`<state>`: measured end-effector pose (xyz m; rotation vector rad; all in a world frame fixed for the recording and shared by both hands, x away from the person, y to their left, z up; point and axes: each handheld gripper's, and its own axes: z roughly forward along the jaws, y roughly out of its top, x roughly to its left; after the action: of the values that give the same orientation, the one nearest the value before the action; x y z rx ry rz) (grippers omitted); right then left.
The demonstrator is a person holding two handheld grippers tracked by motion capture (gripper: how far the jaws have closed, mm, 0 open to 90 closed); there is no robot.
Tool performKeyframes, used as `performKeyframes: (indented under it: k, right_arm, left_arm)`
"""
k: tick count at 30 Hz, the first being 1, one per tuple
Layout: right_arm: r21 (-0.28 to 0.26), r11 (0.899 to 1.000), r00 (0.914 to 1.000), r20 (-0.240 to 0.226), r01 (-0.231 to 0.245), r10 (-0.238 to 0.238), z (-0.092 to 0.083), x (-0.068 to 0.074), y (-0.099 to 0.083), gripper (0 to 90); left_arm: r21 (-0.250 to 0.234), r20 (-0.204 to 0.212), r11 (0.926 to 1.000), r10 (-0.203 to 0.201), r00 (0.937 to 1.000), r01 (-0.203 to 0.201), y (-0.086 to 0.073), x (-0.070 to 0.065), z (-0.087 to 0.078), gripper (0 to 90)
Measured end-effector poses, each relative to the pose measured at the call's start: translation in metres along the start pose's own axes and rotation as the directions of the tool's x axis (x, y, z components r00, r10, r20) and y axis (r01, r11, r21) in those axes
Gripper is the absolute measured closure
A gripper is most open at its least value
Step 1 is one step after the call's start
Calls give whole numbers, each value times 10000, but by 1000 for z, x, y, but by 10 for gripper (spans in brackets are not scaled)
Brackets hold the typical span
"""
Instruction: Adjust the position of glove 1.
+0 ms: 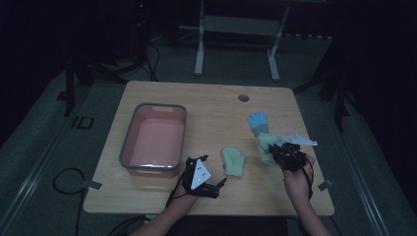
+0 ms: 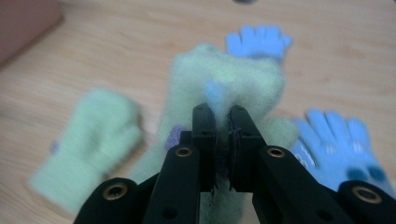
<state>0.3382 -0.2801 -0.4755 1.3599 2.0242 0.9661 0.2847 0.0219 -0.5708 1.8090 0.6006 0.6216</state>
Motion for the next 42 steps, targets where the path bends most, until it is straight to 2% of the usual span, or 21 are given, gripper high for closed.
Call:
performKeyframes:
  k: [5,10,13,16,21,24,26,31,33,38,42]
  right_arm:
    - [-267,9996,9997,-248,-63,56,-3,18,17,833]
    - [-321,9991,9983,-521,-282,265,0,37,24,833]
    - [-295,9993,9975,-668,-230,210,5,49,24,833]
    - [-199,9991,9953,-905,-365,346,12,60,22,833]
    - [135,9992,9919,-1209,-365,379,24,78,12,833]
    - [316,9982,9903,-1277,-508,545,30,83,4,833]
    - [473,9981,9910,-1255,-400,456,35,87,-1,832]
    - [759,9959,9905,-1246,-490,583,46,91,-11,831]
    - [876,9953,9914,-1207,-410,514,51,92,-14,830]
    - [1163,9921,9902,-1254,-471,617,61,92,-24,814]
    - [1164,9924,9911,-1220,-393,535,65,93,-27,795]
  left_arm:
    - [-25,-11,10000,55,10000,-55,0,0,0,22]
    - [-19,3,10000,46,10000,-46,0,0,0,22]
    - [-14,10,10000,54,10000,-54,0,0,0,22]
    - [-20,1,10000,77,10000,-77,0,-1,0,22]
    - [-9,0,9999,111,9999,-111,0,-1,0,22]
    - [14,1,9999,117,9999,-117,0,-1,0,22]
    - [16,2,9999,148,9999,-148,0,-1,0,22]
    - [34,116,9998,204,9997,-204,0,-1,0,21]
    - [-37,196,9998,185,9996,-184,0,-2,0,22]
    - [40,-15,9999,110,9999,-110,1,-3,1,21]
    - [85,35,9999,-75,10000,75,1,-2,2,21]
